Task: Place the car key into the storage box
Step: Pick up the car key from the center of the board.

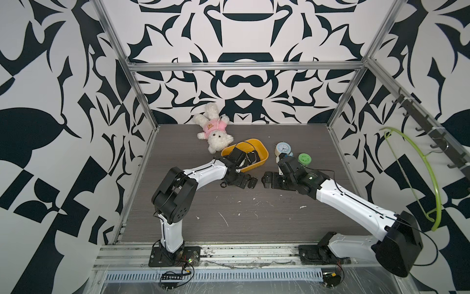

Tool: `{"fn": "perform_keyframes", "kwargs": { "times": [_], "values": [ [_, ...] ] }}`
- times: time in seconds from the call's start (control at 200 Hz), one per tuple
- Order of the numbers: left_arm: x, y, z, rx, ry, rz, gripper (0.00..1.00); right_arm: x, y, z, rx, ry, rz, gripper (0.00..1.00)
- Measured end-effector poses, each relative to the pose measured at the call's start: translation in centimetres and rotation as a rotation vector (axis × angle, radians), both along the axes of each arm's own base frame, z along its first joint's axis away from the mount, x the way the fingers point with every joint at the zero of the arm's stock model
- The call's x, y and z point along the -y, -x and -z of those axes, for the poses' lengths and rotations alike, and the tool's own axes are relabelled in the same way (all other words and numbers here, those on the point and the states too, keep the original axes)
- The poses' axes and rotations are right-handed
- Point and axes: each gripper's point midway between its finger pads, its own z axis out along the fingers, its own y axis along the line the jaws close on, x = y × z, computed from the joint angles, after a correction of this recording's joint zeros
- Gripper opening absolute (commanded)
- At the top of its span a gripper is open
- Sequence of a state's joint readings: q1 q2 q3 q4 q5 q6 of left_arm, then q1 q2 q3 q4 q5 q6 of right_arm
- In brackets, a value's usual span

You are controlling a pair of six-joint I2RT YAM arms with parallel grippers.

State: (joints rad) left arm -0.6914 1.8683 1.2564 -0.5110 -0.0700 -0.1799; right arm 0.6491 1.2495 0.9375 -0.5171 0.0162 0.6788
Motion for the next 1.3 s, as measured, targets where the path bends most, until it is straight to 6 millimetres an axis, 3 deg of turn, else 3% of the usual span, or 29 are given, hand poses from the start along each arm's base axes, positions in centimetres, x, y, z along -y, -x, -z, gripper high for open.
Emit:
{"fn": "perform_keyframes", "kwargs": {
  "times": [0.365,0.665,0.96,1.2,1.3],
  "values": [
    [0.2,-0.6,1.9,0.006,-0.04,0.062,0.99,-0.3,-0.4,-0.2,0.013,-0.011,0.0,1.0],
    [1.0,-0.2,1.8,-0.022,0.007,0.065,1.0,-0.5,-0.7,0.8,-0.007,0.005,-0.001,1.0],
    [0.7,1.2,1.7,-0.06,0.04,0.039,0.82,-0.8,-1.0,1.2,-0.01,0.004,0.001,1.0],
    [-0.1,1.0,2.0,-0.044,-0.005,0.003,0.66,-0.9,-1.1,1.2,-0.009,0.001,0.003,1.0],
    [-0.4,0.6,2.1,-0.034,-0.044,-0.009,0.64,-0.9,-1.2,1.1,-0.006,-0.003,0.005,1.0]
  ]
}}
